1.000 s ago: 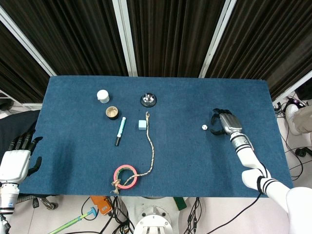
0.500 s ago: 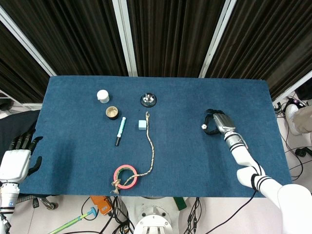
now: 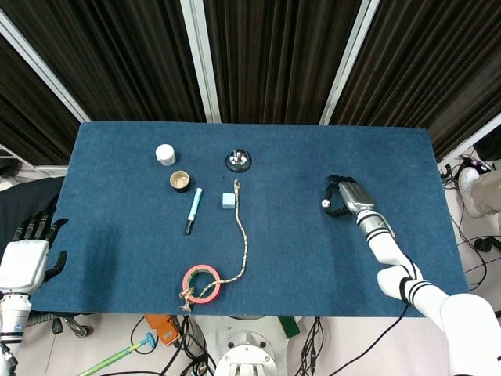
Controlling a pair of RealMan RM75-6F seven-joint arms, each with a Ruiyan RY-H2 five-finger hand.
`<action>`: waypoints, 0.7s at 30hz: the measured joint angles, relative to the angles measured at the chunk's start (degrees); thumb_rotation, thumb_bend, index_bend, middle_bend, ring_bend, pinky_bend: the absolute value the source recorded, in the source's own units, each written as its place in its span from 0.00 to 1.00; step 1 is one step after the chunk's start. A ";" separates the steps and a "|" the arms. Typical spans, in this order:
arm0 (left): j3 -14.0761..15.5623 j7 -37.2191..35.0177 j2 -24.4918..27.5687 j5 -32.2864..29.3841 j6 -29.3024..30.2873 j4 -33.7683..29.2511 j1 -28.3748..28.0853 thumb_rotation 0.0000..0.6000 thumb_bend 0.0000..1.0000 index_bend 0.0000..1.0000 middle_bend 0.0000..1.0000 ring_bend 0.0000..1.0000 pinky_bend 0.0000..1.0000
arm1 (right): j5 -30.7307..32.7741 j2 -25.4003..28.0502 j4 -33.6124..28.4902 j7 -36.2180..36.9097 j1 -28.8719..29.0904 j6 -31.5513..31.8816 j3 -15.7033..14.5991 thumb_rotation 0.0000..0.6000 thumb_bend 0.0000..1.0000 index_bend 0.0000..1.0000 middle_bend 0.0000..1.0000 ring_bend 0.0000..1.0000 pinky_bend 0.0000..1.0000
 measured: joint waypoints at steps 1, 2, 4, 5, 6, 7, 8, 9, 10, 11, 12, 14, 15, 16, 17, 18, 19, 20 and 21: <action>-0.01 0.03 0.00 -0.03 0.01 -0.02 0.00 1.00 0.40 0.17 0.00 0.01 0.10 | 0.03 -0.09 0.15 0.07 0.15 -0.20 0.01 1.00 0.42 0.58 0.21 0.19 0.16; -0.01 0.10 -0.01 -0.05 0.01 -0.02 0.01 1.00 0.40 0.17 0.00 0.01 0.10 | 0.04 -0.18 0.29 0.12 0.27 -0.34 0.01 1.00 0.42 0.59 0.21 0.19 0.16; 0.01 0.22 -0.02 -0.04 0.03 -0.05 0.01 1.00 0.40 0.17 0.00 0.01 0.09 | 0.06 -0.41 0.57 0.40 0.51 -0.45 0.08 1.00 0.45 0.61 0.21 0.20 0.17; 0.06 0.26 -0.03 -0.01 0.04 -0.05 0.03 1.00 0.40 0.17 0.00 0.01 0.09 | 0.07 -0.54 0.72 0.59 0.58 -0.41 0.14 1.00 0.47 0.62 0.21 0.20 0.17; 0.13 0.29 -0.06 0.04 0.05 -0.02 0.07 1.00 0.40 0.17 0.00 0.01 0.09 | 0.07 -0.67 0.87 0.81 0.64 -0.31 0.21 1.00 0.48 0.62 0.21 0.20 0.18; 0.13 0.31 -0.05 0.06 0.07 0.00 0.07 1.00 0.40 0.17 0.00 0.01 0.10 | 0.05 -0.82 1.01 1.17 0.71 -0.12 0.31 1.00 0.50 0.63 0.21 0.21 0.18; 0.10 0.33 -0.04 0.04 0.09 0.01 0.07 1.00 0.40 0.17 0.00 0.01 0.10 | 0.03 -0.90 1.09 1.48 0.75 0.08 0.38 1.00 0.52 0.64 0.21 0.21 0.18; 0.12 0.33 -0.06 0.03 0.12 0.02 0.10 1.00 0.40 0.17 0.00 0.01 0.10 | -0.03 -0.96 1.15 1.82 0.78 0.35 0.45 1.00 0.54 0.64 0.21 0.21 0.18; 0.08 0.31 -0.06 -0.01 0.14 0.02 0.10 1.00 0.40 0.17 0.00 0.01 0.10 | -0.15 -1.01 1.20 2.17 0.82 0.77 0.51 1.00 0.55 0.64 0.21 0.21 0.18; 0.05 0.32 -0.04 -0.06 0.12 0.00 0.08 1.00 0.40 0.17 0.00 0.01 0.10 | -0.28 -1.02 1.22 2.31 0.84 1.10 0.52 1.00 0.55 0.65 0.21 0.21 0.18; 0.04 0.36 -0.03 -0.06 0.12 -0.01 0.07 1.00 0.40 0.17 0.00 0.01 0.10 | -0.44 -0.98 1.20 2.44 0.86 1.42 0.52 1.00 0.55 0.65 0.21 0.21 0.18; 0.04 0.50 -0.04 0.00 0.11 -0.06 0.03 1.00 0.40 0.17 0.00 0.01 0.09 | -0.70 -0.78 0.86 2.73 0.87 2.14 0.55 1.00 0.55 0.65 0.21 0.21 0.18; 0.05 0.55 -0.07 0.03 0.13 -0.07 0.03 1.00 0.40 0.17 0.00 0.01 0.09 | -0.76 -0.67 0.58 2.90 0.85 2.51 0.61 1.00 0.55 0.65 0.21 0.21 0.18; 0.08 0.58 -0.12 0.03 0.14 -0.07 0.05 1.00 0.40 0.17 0.00 0.01 0.09 | -0.84 -0.51 0.07 3.18 0.83 3.08 0.72 1.00 0.55 0.65 0.21 0.21 0.18; 0.07 0.64 -0.19 0.03 0.19 -0.07 0.05 1.00 0.40 0.17 0.00 0.01 0.09 | -0.93 -0.36 -0.42 3.43 0.82 3.54 0.83 1.00 0.55 0.66 0.21 0.21 0.18; 0.06 0.71 -0.23 0.04 0.23 -0.06 0.06 1.00 0.40 0.17 0.00 0.01 0.10 | -1.03 -0.20 -1.01 3.71 0.81 4.07 0.95 1.00 0.55 0.66 0.21 0.21 0.18; 0.04 0.75 -0.24 0.05 0.32 -0.06 0.08 1.00 0.40 0.17 0.00 0.01 0.10 | -1.24 0.07 -1.94 4.12 0.81 4.93 1.11 1.00 0.55 0.66 0.21 0.21 0.18; 0.02 0.74 -0.24 0.01 0.39 -0.05 0.12 1.00 0.40 0.17 0.00 0.01 0.10 | -1.45 0.32 -2.74 4.41 0.82 5.64 1.24 1.00 0.55 0.67 0.21 0.21 0.18; -0.02 0.66 -0.24 -0.06 0.42 -0.06 0.15 1.00 0.40 0.17 0.00 0.01 0.09 | -1.69 0.61 -3.62 4.66 0.86 6.35 1.37 1.00 0.55 0.67 0.21 0.21 0.18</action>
